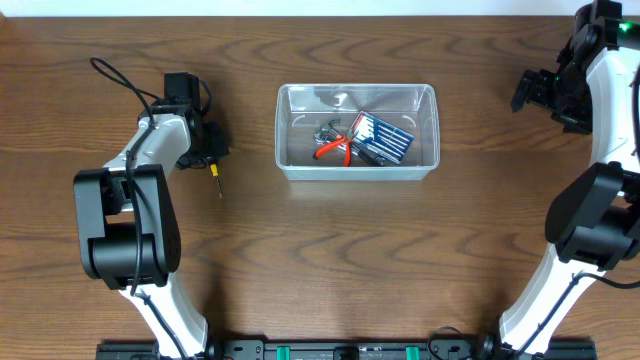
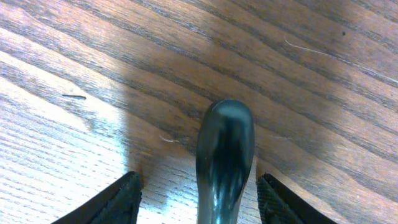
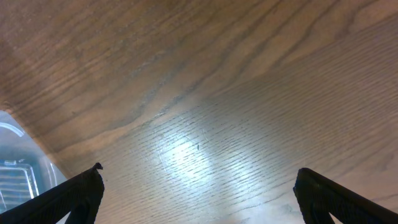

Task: Pack container
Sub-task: 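Align the open left gripper over the black screwdriver handle, then close the left gripper on the screwdriver handle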

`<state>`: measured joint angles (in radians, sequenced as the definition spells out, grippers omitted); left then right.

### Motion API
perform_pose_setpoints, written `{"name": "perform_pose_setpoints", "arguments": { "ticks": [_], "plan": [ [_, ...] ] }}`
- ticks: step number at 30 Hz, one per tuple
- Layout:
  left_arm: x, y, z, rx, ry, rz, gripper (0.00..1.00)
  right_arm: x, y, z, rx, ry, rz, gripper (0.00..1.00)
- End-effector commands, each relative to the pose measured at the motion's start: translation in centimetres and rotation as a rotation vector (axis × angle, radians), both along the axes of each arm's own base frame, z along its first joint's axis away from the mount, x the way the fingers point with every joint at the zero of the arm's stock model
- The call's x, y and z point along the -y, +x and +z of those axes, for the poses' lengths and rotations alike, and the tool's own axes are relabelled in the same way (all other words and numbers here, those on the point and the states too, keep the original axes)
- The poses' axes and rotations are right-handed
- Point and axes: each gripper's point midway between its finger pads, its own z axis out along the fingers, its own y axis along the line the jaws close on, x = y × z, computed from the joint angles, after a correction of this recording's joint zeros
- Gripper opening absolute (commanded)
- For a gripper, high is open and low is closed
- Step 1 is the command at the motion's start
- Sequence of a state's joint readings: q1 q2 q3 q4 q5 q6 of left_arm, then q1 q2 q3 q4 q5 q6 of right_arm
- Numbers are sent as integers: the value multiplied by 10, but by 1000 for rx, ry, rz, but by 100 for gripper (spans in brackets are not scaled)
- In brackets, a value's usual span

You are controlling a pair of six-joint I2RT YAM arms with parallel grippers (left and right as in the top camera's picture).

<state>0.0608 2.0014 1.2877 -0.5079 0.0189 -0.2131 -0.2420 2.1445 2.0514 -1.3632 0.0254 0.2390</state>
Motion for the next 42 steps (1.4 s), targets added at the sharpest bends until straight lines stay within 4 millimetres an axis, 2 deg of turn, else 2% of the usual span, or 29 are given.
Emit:
{"name": "perform_pose_setpoints", "arguments": {
  "ticks": [1,19,23,34,42],
  "plan": [
    [-2,5,-3,-1,4,4,59,0,1,0,2,2,-17,99],
    [-3,-8,-6,-59,18,-16,59,0,1,0,2,2,-17,99],
    [-7,-9,-6,-61,40,-13,53,0,1,0,2,2,-17,99],
    [-7,-1,-4,-33,52,-51,52,0,1,0,2,2,-17,99],
    [-7,3,-3,-16,52,-51,41,0,1,0,2,2,-17,99]
  ]
}}
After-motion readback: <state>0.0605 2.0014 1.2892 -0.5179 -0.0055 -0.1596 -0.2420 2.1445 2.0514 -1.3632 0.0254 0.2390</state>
